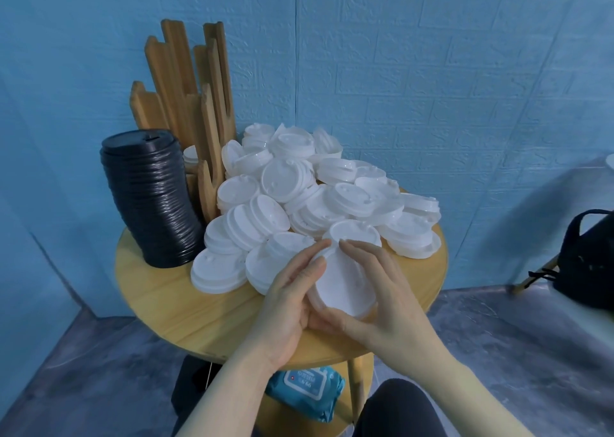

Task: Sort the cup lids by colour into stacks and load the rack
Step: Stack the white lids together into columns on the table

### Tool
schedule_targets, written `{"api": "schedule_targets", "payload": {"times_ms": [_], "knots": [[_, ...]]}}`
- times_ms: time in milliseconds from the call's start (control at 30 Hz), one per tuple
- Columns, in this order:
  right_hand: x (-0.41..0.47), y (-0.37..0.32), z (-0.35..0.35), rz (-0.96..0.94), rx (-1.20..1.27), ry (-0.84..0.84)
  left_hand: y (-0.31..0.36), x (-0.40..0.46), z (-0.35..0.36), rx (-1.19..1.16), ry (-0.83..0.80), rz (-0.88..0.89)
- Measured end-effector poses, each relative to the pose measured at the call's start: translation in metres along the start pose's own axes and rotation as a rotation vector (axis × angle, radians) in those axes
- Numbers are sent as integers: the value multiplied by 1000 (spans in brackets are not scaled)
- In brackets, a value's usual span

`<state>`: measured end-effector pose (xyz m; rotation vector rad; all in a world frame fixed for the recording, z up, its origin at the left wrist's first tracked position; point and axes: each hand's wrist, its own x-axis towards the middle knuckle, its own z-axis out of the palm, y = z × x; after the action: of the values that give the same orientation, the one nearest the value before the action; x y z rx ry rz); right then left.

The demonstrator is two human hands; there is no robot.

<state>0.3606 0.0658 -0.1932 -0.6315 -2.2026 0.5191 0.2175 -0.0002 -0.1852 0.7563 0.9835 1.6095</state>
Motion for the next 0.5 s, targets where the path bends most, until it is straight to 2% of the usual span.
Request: {"api": "schedule_targets", "payload": {"times_ms": [133, 267, 333, 433, 500], "knots": [[4, 13, -17, -97, 85, -183, 1, -2, -1, -8, -83, -62], [7, 21, -24, -101, 70, -256, -2, 1, -2, 3, -94, -65], [8, 26, -25, -63, 51, -220, -5, 3, -3, -11, -39, -29], [14, 34, -30, 68, 56, -16, -5, 4, -3, -57, 43, -18], [19, 42, -32, 125, -51, 84, -4, 3, -1, -73, 84, -8]]}}
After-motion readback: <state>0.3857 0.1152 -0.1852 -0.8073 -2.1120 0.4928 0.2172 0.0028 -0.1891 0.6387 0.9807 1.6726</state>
